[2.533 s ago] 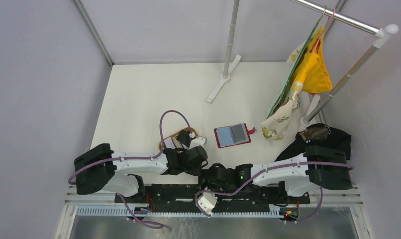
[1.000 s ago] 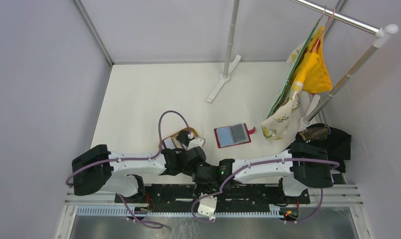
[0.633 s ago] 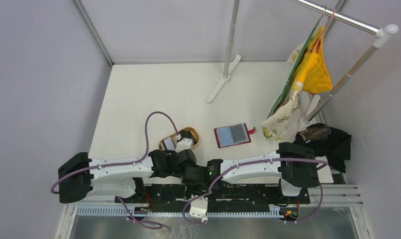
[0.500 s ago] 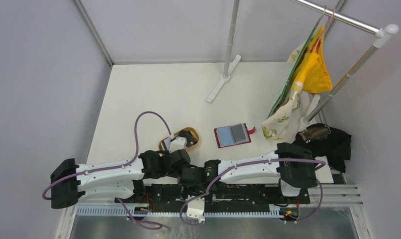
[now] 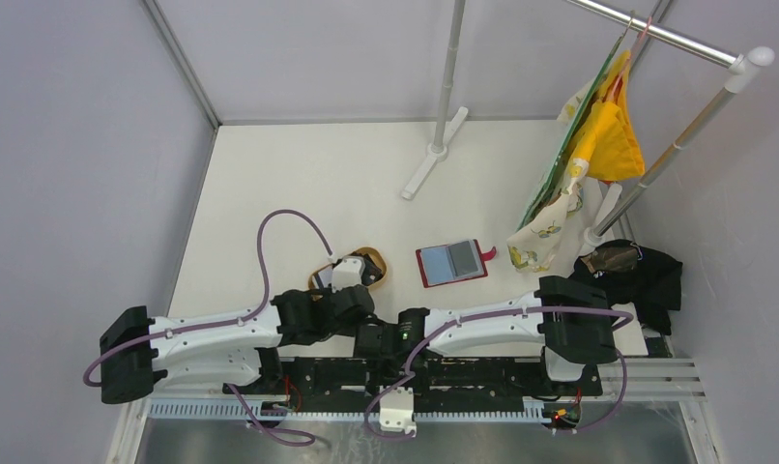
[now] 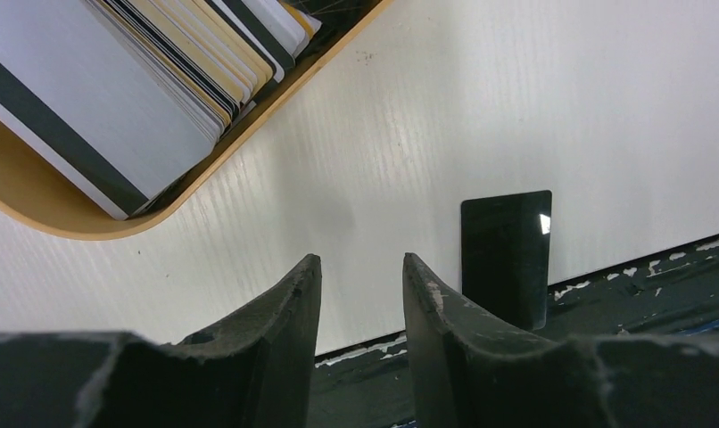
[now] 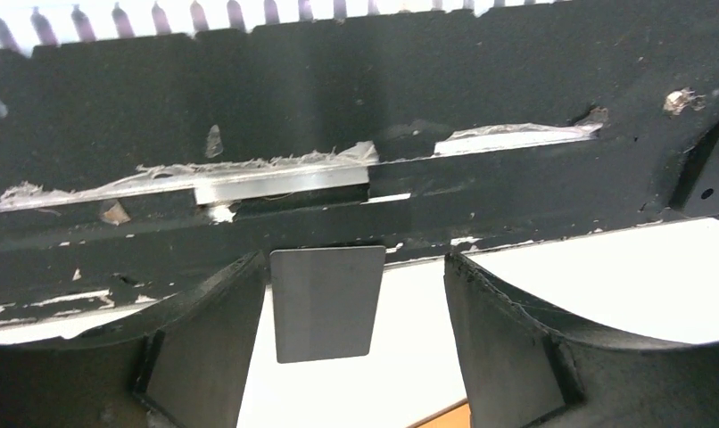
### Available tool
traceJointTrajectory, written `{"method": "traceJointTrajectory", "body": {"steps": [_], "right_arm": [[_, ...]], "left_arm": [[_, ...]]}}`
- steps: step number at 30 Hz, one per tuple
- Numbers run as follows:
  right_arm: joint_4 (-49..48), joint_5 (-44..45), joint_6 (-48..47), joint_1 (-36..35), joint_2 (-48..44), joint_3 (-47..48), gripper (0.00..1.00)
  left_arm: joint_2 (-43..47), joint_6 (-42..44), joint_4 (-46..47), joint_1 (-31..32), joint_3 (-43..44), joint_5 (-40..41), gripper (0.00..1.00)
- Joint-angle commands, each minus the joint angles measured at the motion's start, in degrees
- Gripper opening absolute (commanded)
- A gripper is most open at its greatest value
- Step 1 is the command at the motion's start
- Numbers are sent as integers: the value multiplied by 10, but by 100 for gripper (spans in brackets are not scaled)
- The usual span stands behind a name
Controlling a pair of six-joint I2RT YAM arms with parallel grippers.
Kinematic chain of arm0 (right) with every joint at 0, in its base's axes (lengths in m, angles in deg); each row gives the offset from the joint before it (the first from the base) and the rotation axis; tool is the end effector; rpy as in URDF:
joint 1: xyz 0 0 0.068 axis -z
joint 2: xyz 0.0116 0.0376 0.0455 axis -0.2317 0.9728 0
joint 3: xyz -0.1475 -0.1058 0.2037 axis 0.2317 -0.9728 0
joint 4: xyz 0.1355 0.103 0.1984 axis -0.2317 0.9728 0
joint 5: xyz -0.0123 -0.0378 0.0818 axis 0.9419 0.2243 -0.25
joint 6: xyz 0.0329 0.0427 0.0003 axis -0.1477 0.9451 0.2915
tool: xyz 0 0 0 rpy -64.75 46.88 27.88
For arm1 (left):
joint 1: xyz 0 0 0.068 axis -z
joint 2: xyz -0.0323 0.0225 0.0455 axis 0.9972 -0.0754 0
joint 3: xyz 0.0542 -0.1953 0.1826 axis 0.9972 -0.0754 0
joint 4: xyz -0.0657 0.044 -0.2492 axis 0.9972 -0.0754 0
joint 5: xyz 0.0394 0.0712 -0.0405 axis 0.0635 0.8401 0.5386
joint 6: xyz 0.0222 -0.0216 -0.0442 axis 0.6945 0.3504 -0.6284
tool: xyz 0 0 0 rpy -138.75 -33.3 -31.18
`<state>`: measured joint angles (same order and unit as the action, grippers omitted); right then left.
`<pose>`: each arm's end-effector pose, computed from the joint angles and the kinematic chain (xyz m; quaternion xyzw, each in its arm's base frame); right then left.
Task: Put the credit cards into the card holder
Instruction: Pick up the credit card at the corner of the board.
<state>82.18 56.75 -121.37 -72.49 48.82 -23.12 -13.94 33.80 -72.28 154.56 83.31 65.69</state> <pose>0.0134 0.3209 0.1814 -0.9845 0.0494 0.1354 0.0995 0.0778 -0.1614 0.1927 0.0623 0.9451 -0.1267 0.2947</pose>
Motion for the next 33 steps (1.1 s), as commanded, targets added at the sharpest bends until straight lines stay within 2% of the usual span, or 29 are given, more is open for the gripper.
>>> {"method": "traceJointTrajectory", "body": {"steps": [1, 5, 12, 26, 33], "right_arm": [[30, -9, -61, 19, -23, -7, 79], [39, -3, -80, 20, -11, -11, 80], [40, 21, -94, 34, 14, 1, 80], [86, 20, -90, 42, 84, 60, 77], [97, 6, -59, 45, 105, 92, 76]], "left_arm": [[12, -31, -28, 4, 39, 63, 47], [45, -50, -75, -3, 47, 105, 53], [48, -51, -89, -13, 45, 118, 56], [87, -43, -89, -17, 45, 131, 56], [106, -40, -97, -17, 44, 134, 56]]}}
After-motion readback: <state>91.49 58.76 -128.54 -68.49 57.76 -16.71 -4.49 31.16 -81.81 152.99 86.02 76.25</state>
